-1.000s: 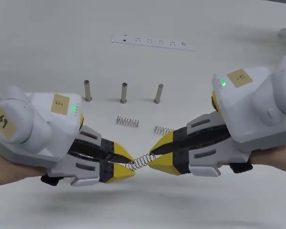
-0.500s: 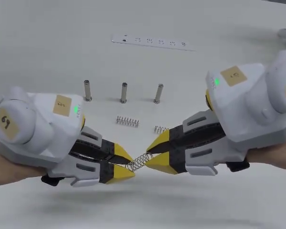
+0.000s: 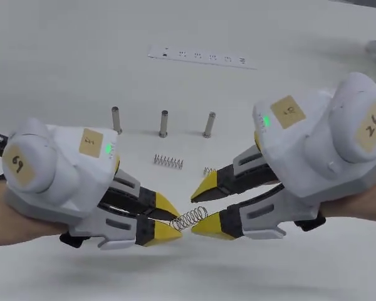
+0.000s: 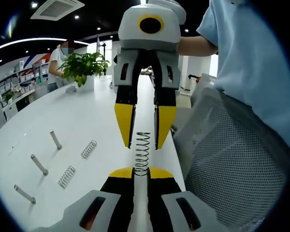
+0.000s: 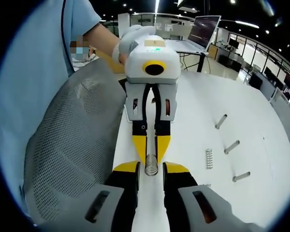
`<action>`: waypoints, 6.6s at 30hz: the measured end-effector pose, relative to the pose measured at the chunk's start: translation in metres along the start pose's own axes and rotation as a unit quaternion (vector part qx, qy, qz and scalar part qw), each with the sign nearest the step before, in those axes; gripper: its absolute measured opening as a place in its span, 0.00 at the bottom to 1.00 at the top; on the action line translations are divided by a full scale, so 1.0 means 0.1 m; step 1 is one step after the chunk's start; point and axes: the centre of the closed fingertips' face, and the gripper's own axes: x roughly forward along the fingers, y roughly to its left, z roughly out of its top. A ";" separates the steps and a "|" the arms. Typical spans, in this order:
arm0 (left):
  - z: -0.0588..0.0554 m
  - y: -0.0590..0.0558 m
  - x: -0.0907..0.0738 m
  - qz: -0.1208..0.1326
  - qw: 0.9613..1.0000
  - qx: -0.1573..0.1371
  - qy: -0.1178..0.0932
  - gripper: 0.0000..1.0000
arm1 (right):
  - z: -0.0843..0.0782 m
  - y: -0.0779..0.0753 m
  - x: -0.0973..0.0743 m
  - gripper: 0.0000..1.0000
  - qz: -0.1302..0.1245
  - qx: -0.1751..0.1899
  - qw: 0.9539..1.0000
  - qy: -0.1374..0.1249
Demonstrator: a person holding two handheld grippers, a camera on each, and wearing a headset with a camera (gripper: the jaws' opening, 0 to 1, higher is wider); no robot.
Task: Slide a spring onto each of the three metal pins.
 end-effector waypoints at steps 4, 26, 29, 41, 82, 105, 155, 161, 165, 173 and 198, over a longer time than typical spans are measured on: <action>0.01 -0.01 0.00 -0.001 1.000 0.000 -0.001 0.01 | -0.03 0.01 0.05 0.15 0.003 -0.010 1.000 0.011; 0.01 -0.04 0.03 -0.009 1.000 -0.007 -0.001 0.01 | -0.06 0.06 0.06 0.08 0.015 -0.011 1.000 0.017; 0.02 -0.05 0.03 -0.011 1.000 -0.006 -0.001 0.01 | -0.07 0.06 0.05 0.08 0.017 -0.005 1.000 0.019; 0.02 -0.03 0.05 -0.005 1.000 -0.002 -0.002 0.02 | -0.08 0.05 0.05 0.07 0.016 -0.005 1.000 0.024; -0.40 0.74 -0.83 0.265 0.951 -0.149 -0.049 0.98 | -0.11 -0.02 0.06 0.08 0.023 -0.023 0.998 0.047; -0.56 0.84 -1.15 0.302 0.939 -0.159 -0.046 0.98 | 0.01 -0.57 -0.08 0.08 0.012 -0.065 0.993 0.098; -0.56 0.90 -1.16 0.302 0.941 -0.141 -0.062 0.96 | 0.81 -2.06 0.74 0.08 0.057 -0.206 0.952 0.217; -0.57 0.90 -1.16 0.300 0.941 -0.142 -0.060 0.96 | 0.77 -2.09 0.78 0.08 0.065 -0.206 0.949 0.229; -0.58 0.90 -1.15 0.300 0.941 -0.143 -0.060 0.95 | 0.74 -2.08 0.81 0.08 0.068 -0.210 0.947 0.233; -0.60 0.90 -1.16 0.299 0.941 -0.145 -0.058 0.95 | 0.71 -2.06 0.83 0.08 0.074 -0.213 0.945 0.239; -0.65 0.90 -1.21 0.302 0.939 -0.153 -0.056 0.93 | 0.57 -2.09 1.13 0.08 0.090 -0.214 0.936 0.265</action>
